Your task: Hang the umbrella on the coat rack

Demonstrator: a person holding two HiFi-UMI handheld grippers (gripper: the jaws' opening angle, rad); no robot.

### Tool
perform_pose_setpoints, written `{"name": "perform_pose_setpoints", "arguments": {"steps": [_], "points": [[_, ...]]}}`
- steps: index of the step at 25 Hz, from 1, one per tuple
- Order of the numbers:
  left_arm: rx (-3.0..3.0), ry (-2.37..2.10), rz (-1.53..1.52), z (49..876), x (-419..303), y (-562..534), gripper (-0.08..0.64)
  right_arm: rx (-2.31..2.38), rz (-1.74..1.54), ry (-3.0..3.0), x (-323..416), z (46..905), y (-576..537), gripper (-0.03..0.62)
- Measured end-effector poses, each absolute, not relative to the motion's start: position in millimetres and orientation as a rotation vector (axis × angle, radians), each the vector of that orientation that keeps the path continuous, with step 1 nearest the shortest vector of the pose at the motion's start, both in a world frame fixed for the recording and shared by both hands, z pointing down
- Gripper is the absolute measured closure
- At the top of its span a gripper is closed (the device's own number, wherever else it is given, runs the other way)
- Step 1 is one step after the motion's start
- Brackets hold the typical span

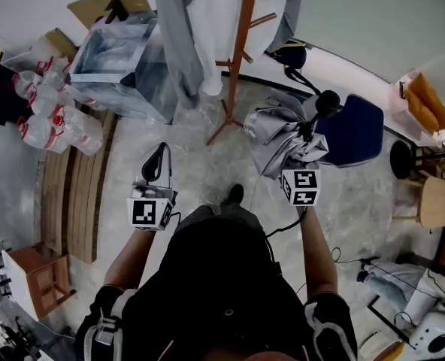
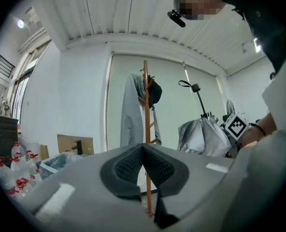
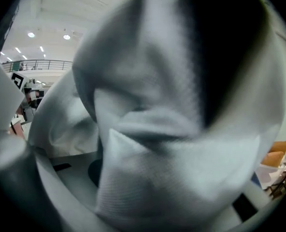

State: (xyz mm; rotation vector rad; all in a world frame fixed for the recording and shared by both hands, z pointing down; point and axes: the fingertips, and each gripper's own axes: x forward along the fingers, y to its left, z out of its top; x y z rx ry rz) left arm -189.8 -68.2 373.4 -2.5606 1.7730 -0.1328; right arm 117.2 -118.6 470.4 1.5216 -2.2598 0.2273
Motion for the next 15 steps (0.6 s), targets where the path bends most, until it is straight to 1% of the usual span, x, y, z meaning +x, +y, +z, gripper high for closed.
{"name": "perform_pose_setpoints", "arguments": {"steps": [6, 15], "points": [[-2.550, 1.809, -0.148, 387, -184, -98, 0.558, 1.462, 0.244, -2.217, 120, 520, -168, 0.448], [-2.613, 1.741, -0.274, 411, -190, -123, 0.558, 1.491, 0.271, -2.162, 125, 559, -200, 0.449]]}}
